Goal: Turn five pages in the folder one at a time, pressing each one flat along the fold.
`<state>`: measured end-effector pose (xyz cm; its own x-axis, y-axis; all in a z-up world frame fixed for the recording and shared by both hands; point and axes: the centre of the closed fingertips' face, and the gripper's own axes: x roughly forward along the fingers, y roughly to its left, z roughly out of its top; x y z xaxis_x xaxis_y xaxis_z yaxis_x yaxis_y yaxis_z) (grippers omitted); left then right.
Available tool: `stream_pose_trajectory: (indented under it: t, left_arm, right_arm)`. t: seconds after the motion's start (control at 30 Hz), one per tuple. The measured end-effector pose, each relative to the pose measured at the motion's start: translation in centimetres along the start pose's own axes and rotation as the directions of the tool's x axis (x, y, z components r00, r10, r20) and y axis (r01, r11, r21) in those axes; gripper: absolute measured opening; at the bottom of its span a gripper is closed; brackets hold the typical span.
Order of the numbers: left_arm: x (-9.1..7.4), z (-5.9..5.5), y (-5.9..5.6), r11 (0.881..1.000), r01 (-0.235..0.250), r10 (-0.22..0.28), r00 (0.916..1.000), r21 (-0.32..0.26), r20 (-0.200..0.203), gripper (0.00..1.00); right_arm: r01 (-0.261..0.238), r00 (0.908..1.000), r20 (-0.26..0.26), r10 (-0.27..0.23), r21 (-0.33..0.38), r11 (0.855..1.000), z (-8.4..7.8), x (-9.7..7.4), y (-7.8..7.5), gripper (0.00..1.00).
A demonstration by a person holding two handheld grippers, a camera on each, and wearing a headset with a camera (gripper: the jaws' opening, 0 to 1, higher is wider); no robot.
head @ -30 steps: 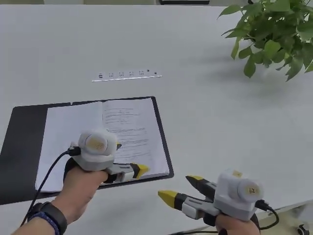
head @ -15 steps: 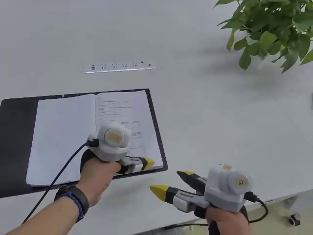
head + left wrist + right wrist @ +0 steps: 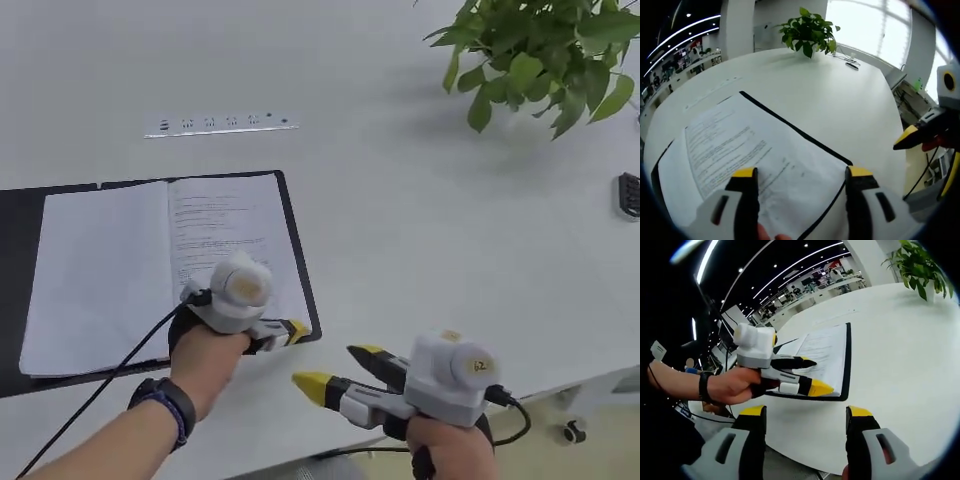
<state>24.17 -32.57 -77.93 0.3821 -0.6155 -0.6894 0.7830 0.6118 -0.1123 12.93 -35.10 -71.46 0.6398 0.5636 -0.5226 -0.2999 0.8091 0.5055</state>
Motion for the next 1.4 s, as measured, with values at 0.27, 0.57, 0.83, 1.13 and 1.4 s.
stream_pose_trajectory:
  t: [0.27, 0.57, 0.83, 1.13, 1.4]
  left_arm:
    - [0.0, -0.6, 0.2, 0.995, -0.001, 0.003, 0.9998, 0.100, -0.018, 0.67]
    - [-0.2, -0.6, 0.8, 0.994, 0.018, -0.016, 0.9998, 0.106, -0.015, 0.61]
    - [-0.6, -0.4, 1.5, 0.998, 0.028, -0.028, 0.9996, 0.049, 0.009, 0.52]
    - [-1.5, -1.0, 2.2, 1.000, 0.029, -0.028, 0.9992, -0.007, 0.028, 0.41]
    - [-2.0, -1.3, 2.1, 0.999, 0.037, -0.036, 0.9989, -0.024, 0.029, 0.39]
  right_arm:
    - [-0.016, 0.9999, -0.001, 0.016, -0.007, 1.000, 0.5, 0.6, 0.6, 0.63]
    - [-0.024, 0.9997, -0.002, 0.024, -0.016, 1.000, 1.0, 1.1, 0.6, 0.62]
    - [-0.031, 0.9995, -0.007, 0.031, -0.016, 0.999, 1.3, 1.9, 0.2, 0.60]
    - [-0.043, 0.9989, 0.017, 0.043, -0.024, 0.999, 3.1, 3.6, -0.3, 0.56]
    - [-0.074, 0.9968, 0.026, 0.076, -0.052, 0.996, 5.3, 6.5, -1.3, 0.54]
